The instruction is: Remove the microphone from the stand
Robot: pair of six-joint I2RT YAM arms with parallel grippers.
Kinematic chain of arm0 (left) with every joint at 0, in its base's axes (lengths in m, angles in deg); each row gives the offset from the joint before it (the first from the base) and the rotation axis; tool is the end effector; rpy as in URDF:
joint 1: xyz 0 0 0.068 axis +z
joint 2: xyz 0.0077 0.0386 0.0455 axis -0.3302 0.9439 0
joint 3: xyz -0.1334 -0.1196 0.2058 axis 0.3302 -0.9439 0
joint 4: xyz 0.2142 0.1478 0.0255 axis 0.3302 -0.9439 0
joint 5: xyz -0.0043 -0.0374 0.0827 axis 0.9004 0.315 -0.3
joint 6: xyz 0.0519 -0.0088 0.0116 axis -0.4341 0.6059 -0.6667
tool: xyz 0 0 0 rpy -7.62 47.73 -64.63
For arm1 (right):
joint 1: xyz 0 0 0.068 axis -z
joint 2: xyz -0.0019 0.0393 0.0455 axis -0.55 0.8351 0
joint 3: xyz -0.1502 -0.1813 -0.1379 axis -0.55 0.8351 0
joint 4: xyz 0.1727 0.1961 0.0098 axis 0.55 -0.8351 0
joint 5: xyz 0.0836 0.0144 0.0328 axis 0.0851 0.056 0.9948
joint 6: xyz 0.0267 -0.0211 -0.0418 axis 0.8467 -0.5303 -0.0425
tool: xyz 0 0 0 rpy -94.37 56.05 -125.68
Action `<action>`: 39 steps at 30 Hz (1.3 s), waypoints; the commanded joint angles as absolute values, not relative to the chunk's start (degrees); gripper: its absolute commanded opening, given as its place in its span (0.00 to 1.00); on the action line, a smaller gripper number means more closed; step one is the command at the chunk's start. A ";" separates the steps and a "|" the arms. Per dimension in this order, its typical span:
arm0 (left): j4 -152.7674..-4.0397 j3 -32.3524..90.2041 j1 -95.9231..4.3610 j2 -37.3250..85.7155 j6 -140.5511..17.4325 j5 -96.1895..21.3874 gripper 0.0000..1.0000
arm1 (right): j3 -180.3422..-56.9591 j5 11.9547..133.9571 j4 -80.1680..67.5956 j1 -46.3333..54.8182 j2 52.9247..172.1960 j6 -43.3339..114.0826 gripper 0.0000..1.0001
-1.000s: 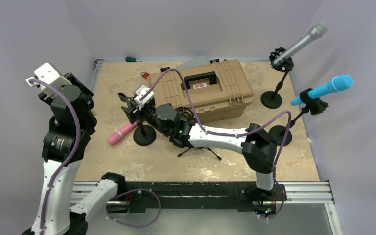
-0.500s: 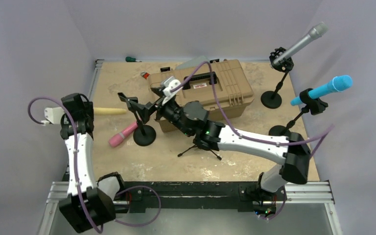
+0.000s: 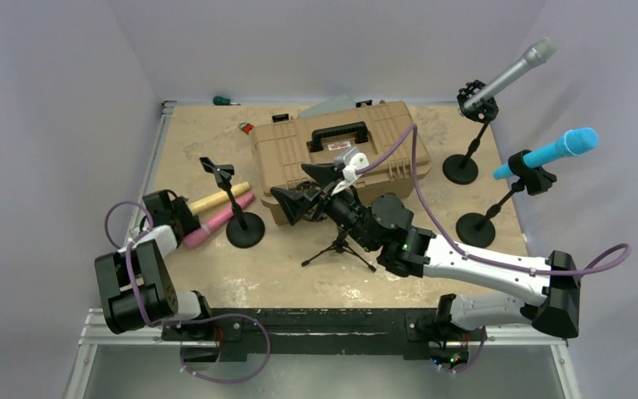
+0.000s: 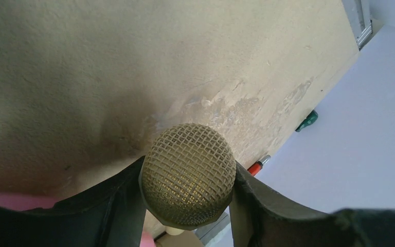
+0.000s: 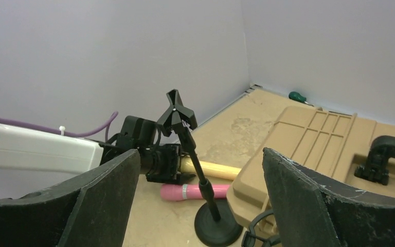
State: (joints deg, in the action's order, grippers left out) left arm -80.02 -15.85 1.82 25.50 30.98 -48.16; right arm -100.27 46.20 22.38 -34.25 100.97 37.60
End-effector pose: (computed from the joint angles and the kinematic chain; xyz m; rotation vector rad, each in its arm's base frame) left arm 0.2203 0.0866 0.1413 -2.2412 1.1381 -0.5847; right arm 0.1187 0.2574 0.3969 -0.3938 1.3100 0.9194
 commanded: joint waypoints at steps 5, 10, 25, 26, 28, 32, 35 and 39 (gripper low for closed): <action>-73.52 -17.50 1.06 26.48 37.04 -46.27 0.13 | -96.72 42.72 22.76 -34.57 95.83 40.54 0.86; -80.20 -15.02 1.19 26.15 34.25 -45.93 0.49 | -96.15 42.56 22.34 -34.58 95.70 40.99 0.85; -97.46 -5.91 1.70 22.99 24.98 -47.72 0.86 | -94.61 39.96 21.04 -34.61 93.43 41.41 0.84; -98.38 -5.12 1.70 22.32 24.14 -48.23 0.86 | -94.61 39.96 21.03 -34.58 93.54 41.39 0.84; -99.66 -3.91 1.68 21.09 22.33 -48.64 0.87 | -94.70 40.00 21.03 -34.57 93.77 41.44 0.84; -102.16 -0.83 1.70 18.35 17.17 -49.50 0.88 | -94.87 39.94 21.13 -34.57 94.46 41.41 0.83; -103.12 1.40 1.62 15.96 12.24 -49.10 0.88 | -94.87 39.92 21.20 -34.57 95.24 41.61 0.83; -105.13 7.14 1.61 13.13 0.95 -45.47 0.86 | -95.27 40.67 21.16 -34.57 96.57 42.07 0.83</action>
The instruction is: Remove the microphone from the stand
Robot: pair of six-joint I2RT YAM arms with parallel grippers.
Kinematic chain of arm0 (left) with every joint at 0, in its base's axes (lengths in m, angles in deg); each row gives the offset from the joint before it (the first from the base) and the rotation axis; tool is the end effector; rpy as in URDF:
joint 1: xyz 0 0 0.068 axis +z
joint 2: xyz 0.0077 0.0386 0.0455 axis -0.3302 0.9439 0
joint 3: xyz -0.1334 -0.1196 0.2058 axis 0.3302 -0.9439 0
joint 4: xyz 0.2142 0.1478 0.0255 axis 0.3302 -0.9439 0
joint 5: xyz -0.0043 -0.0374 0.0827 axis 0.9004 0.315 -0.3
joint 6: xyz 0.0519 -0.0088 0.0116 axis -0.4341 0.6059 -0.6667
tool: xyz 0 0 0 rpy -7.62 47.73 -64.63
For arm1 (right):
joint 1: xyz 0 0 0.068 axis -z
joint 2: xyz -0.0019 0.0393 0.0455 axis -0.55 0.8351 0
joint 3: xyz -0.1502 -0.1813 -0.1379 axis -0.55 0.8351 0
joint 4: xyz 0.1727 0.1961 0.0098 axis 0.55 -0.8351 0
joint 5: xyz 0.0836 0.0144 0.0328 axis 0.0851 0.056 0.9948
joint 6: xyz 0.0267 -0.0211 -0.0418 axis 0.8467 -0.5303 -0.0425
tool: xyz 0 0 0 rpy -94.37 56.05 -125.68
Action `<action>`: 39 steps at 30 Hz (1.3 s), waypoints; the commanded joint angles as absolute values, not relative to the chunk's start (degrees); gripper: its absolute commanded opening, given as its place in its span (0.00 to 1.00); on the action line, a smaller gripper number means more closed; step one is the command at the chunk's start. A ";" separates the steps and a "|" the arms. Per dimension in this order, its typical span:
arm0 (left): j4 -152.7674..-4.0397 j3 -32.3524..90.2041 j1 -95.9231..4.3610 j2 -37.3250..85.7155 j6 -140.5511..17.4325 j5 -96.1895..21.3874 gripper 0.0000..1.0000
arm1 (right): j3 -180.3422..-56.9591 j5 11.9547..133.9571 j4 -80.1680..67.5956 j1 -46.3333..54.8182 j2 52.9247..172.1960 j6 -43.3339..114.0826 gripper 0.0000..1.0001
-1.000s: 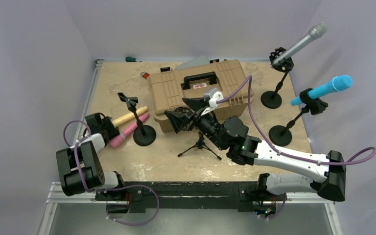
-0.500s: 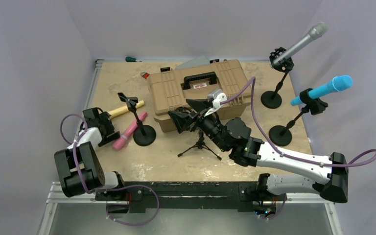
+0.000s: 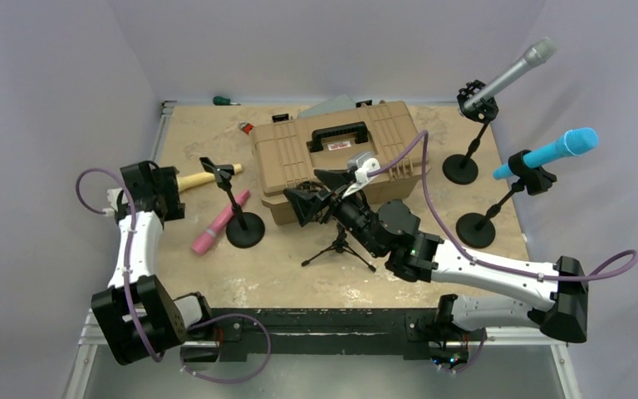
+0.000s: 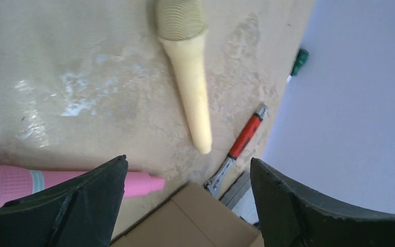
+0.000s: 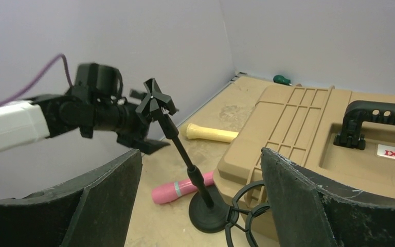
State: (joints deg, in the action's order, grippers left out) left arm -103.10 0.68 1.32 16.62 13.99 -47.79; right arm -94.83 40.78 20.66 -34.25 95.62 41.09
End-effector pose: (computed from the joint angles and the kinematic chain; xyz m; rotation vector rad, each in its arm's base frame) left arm 0.2280 0.0871 0.2341 -1.9826 1.4252 -0.4964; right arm 0.1128 0.2350 0.3832 -0.2918 1.3744 0.8908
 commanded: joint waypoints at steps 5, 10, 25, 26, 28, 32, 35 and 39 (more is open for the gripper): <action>-101.21 13.53 1.59 7.18 -19.00 -30.92 0.79 | -98.57 45.78 19.57 -34.57 99.78 43.63 0.84; -100.85 16.93 1.59 1.76 -27.09 -24.51 0.80 | -108.25 57.09 16.91 -33.36 107.26 49.65 0.90; -102.46 24.20 -6.26 0.09 -44.47 -20.88 0.88 | -139.54 67.72 8.75 -27.89 131.81 51.74 0.69; -102.82 24.22 -6.50 0.03 -44.72 -20.95 0.88 | -140.54 67.10 8.05 -27.89 132.71 50.60 0.67; -103.44 24.17 -6.62 0.06 -44.85 -21.00 0.88 | -142.24 66.35 7.17 -27.90 134.29 48.76 0.65; -106.65 25.46 -6.47 0.54 -45.27 -23.48 0.88 | -144.02 65.84 6.53 -27.91 136.69 46.01 0.58; -109.63 26.66 -6.30 0.63 -45.62 -28.10 0.88 | -144.60 66.16 6.49 -28.04 137.89 44.91 0.51; -110.68 26.71 -5.68 0.81 -45.18 -29.04 0.89 | -144.99 65.47 5.99 -28.07 139.30 44.39 0.48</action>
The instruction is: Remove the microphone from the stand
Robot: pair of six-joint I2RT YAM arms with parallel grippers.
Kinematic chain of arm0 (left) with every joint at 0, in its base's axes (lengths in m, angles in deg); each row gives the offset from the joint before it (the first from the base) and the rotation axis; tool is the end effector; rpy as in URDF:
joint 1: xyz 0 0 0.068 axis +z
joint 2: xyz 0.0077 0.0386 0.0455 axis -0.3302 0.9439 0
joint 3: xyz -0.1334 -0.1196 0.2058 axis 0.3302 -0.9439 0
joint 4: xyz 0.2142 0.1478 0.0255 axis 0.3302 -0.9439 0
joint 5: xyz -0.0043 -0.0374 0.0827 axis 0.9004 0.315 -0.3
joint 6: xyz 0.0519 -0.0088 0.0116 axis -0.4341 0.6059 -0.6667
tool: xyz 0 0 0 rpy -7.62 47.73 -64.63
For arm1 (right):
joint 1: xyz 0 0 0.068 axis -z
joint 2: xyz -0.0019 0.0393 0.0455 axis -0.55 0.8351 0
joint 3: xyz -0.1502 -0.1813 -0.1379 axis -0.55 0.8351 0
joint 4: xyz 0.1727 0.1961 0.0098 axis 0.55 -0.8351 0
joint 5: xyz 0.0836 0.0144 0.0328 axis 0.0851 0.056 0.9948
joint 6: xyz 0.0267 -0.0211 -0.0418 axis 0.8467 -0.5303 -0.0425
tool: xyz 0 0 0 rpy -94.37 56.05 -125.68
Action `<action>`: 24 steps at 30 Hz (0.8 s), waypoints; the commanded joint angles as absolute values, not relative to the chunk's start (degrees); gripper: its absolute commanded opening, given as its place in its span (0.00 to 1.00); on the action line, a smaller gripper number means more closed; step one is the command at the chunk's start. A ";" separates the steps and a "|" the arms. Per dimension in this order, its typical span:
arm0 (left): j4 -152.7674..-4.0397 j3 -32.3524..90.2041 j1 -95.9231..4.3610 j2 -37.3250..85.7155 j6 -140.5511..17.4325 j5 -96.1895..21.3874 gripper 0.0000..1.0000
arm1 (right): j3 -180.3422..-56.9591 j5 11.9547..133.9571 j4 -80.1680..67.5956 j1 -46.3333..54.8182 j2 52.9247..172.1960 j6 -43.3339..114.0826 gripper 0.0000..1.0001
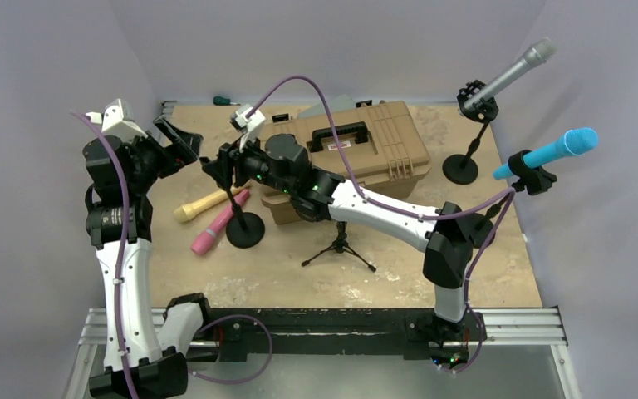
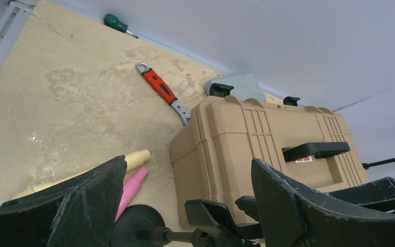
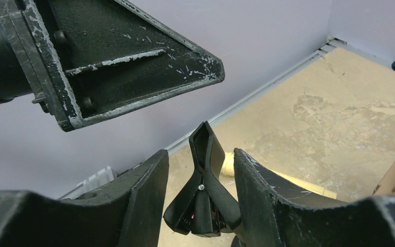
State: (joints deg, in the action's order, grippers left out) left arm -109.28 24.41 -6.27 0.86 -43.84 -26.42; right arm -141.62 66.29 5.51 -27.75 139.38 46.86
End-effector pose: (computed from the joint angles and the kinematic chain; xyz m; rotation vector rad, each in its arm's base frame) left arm 0.1803 0.0296 0.4209 -0.4240 1.7661 -0.5043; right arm 0.2228 0.4050 0.3881 -0.6144 1.5273 1.0983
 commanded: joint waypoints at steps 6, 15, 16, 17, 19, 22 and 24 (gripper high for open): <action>-110.03 25.93 -4.87 1.13 -44.27 -27.53 0.89 | -145.39 63.57 4.12 -28.43 140.89 43.32 0.33; -110.20 25.59 -4.30 1.00 -43.96 -27.38 0.88 | -140.27 57.25 1.37 -31.67 139.96 40.94 0.29; -110.20 25.59 -4.28 1.01 -43.96 -27.38 0.88 | -139.36 56.62 1.32 -31.93 139.61 40.78 0.30; -110.15 25.51 -4.26 1.00 -43.96 -27.39 0.88 | -138.49 55.88 1.34 -32.20 139.40 40.73 0.29; -110.15 25.48 -4.17 0.94 -43.88 -27.38 0.88 | -137.10 54.88 1.33 -32.66 138.94 40.69 0.30; -110.09 25.19 -4.19 0.85 -43.87 -27.31 0.88 | -134.75 53.82 2.19 -32.88 138.31 41.06 0.30; -109.91 25.07 -4.16 0.78 -43.85 -27.13 0.88 | -133.49 53.58 2.72 -32.89 138.31 41.22 0.30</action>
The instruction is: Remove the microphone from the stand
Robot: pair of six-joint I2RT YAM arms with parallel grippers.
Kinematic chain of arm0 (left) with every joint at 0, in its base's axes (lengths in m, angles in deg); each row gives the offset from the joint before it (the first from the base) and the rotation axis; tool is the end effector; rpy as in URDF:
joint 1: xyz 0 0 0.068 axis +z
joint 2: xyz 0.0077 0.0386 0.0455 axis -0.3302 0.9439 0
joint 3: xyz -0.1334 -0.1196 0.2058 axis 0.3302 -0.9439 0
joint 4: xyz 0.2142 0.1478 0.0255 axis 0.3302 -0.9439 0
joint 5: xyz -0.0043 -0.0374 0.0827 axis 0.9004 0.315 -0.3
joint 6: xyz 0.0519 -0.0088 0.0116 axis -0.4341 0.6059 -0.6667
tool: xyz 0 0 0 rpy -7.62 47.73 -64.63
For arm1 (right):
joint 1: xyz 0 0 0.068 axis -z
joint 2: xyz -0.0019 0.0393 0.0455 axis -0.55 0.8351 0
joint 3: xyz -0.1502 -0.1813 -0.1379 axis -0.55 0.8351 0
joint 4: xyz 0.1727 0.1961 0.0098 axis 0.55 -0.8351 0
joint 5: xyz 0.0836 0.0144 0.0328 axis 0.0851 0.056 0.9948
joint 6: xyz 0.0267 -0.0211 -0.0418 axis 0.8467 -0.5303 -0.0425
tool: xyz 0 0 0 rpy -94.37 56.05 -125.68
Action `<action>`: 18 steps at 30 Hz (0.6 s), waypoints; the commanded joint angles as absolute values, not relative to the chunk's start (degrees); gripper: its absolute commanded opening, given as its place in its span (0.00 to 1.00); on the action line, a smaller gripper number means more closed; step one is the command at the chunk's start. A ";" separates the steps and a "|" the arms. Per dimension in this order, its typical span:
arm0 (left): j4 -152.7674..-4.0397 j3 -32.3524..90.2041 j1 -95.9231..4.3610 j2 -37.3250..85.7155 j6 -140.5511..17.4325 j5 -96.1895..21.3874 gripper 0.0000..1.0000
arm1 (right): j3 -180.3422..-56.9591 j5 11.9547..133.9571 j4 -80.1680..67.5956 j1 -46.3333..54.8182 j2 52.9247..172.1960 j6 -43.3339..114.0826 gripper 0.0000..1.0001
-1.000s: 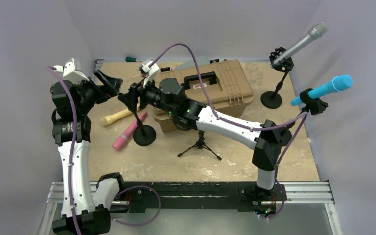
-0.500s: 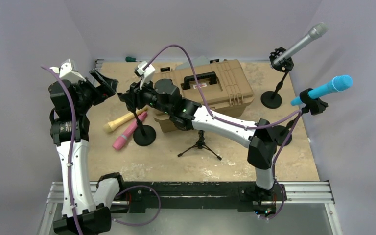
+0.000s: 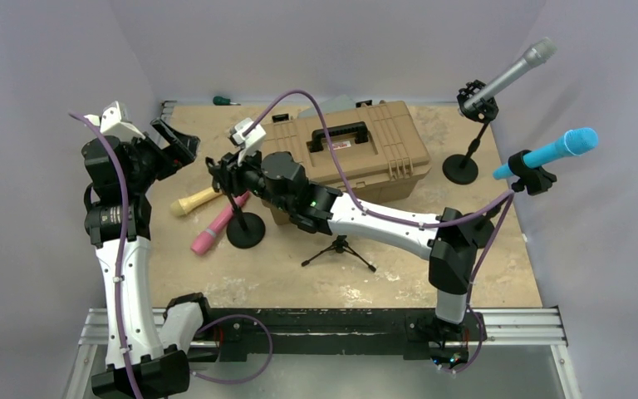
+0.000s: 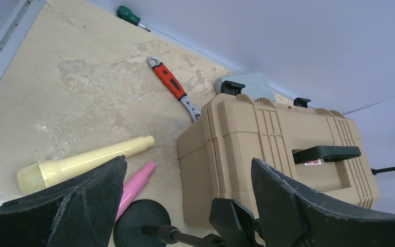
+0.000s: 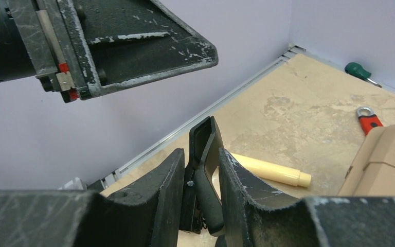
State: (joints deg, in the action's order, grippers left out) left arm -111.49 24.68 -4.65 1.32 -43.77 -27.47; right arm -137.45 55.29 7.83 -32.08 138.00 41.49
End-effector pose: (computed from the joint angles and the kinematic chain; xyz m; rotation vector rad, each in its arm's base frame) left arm 0.1804 0.0356 0.4170 -0.4822 1.7911 -0.4717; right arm 0.1953 0.4124 0.3768 -0.5854 1.5155 0.9386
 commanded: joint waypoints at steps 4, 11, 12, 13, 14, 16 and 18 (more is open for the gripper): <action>-109.69 24.81 -4.17 0.78 -43.88 -26.98 0.88 | -134.02 53.47 2.19 -32.89 139.66 41.04 0.30; -109.50 24.63 -4.16 0.73 -43.87 -26.73 0.88 | -133.20 51.71 1.44 -32.89 140.59 40.96 0.30; -109.51 24.61 -4.16 0.78 -43.88 -26.71 0.88 | -132.36 51.62 1.73 -32.92 140.45 41.00 0.31; -109.46 24.61 -4.16 0.74 -43.87 -26.60 0.88 | -131.42 51.66 2.15 -32.90 140.12 41.13 0.31; -109.38 24.61 -4.12 0.81 -43.79 -26.45 0.88 | -130.73 51.69 2.47 -32.90 139.96 41.27 0.31; -109.24 24.52 -4.08 0.80 -43.63 -26.12 0.88 | -129.93 52.03 2.72 -32.90 139.85 41.46 0.31; -109.24 24.46 -3.99 0.83 -43.61 -26.14 0.88 | -129.35 52.21 3.51 -32.90 139.98 41.39 0.31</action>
State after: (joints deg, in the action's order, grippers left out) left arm -111.45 24.66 -4.65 1.32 -43.77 -27.18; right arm -131.68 52.61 8.68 -32.34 138.35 41.62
